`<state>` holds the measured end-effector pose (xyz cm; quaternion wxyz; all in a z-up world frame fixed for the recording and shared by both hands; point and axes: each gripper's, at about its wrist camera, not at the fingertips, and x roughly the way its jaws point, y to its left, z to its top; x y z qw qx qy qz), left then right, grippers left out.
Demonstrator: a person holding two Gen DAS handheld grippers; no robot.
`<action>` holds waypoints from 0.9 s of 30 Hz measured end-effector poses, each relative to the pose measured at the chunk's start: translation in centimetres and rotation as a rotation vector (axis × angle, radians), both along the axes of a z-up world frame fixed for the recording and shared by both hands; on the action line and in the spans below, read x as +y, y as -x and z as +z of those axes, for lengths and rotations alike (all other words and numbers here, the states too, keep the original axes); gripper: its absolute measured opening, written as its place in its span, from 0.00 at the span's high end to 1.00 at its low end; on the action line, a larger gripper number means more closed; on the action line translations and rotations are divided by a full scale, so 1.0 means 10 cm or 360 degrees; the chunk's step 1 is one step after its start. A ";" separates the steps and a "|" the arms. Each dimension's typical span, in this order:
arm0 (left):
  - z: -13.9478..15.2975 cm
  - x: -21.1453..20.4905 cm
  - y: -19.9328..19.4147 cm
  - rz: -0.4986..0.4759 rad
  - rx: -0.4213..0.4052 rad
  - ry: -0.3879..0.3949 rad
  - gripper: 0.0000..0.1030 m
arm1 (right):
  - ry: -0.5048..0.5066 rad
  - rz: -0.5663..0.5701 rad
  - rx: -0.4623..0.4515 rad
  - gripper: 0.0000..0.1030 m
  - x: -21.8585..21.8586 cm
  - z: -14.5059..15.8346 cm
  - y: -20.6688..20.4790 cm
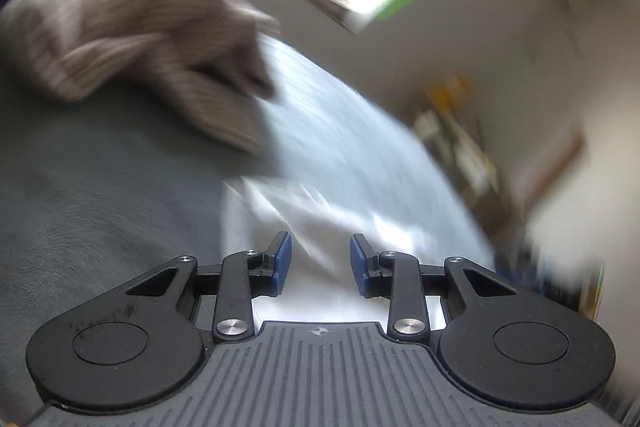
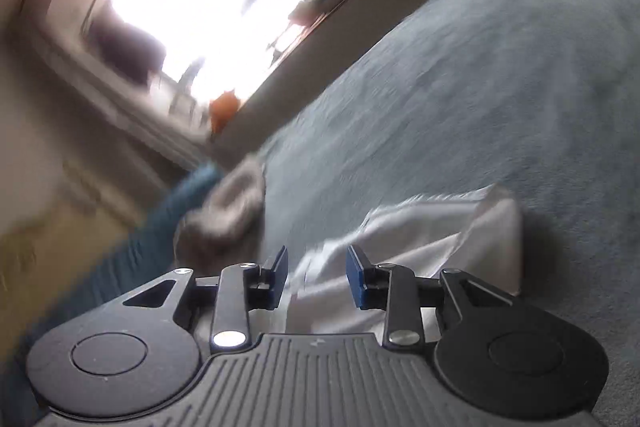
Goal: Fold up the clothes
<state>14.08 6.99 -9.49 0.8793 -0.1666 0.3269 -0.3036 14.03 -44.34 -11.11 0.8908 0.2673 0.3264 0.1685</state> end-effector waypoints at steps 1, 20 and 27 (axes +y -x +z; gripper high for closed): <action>0.00 -0.13 0.13 -0.0075 -0.0062 -0.0110 0.70 | 0.0165 0.0148 0.0010 0.71 0.30 0.04 -0.05; -0.66 -0.53 0.41 -0.0219 0.0013 -0.0487 0.77 | 0.0242 -0.0056 0.0043 0.90 1.23 0.01 -1.07; -0.65 -0.55 0.43 -0.0214 0.0004 -0.0481 0.76 | 0.0242 0.0368 0.0197 0.89 1.48 -0.09 -0.90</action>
